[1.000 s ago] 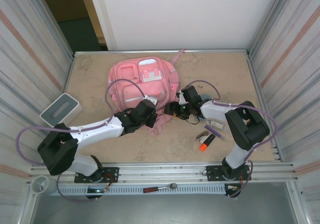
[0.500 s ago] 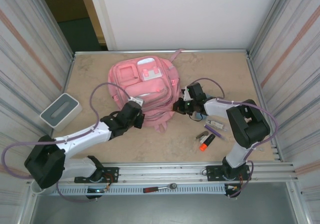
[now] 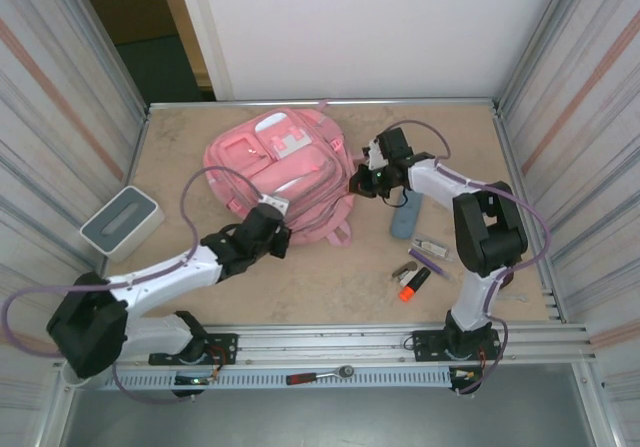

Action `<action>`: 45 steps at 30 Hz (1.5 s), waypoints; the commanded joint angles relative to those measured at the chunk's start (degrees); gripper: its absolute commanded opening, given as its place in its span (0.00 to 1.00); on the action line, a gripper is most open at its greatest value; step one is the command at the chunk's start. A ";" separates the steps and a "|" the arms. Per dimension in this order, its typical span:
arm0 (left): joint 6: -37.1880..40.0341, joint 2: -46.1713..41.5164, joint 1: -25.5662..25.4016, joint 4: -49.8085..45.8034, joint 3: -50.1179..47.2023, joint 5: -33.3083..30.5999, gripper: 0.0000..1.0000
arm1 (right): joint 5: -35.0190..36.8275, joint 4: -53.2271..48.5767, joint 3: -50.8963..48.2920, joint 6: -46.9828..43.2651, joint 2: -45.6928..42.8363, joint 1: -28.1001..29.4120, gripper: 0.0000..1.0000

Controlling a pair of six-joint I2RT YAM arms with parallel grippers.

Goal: Pack the student bag

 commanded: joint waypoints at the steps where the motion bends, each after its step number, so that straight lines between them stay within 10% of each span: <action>1: -2.07 5.11 -3.05 1.97 5.51 0.56 0.00 | -1.32 -0.66 5.22 -1.67 0.16 -2.12 0.16; 11: -2.11 7.68 -3.28 3.48 8.19 -0.35 0.00 | 3.64 4.43 -14.23 2.55 -12.87 2.17 0.66; 18: -1.98 6.05 -3.29 3.61 6.24 -0.28 0.00 | 2.09 15.71 -21.94 8.45 -11.97 6.91 0.75; 28: -0.41 -0.44 -0.53 -0.15 -0.72 -6.27 0.00 | 1.75 17.95 -23.19 8.30 -10.68 3.73 0.12; 45: 0.69 -4.87 15.44 -2.57 -3.78 -1.13 0.00 | 1.96 8.82 -16.54 1.18 -10.17 3.25 0.00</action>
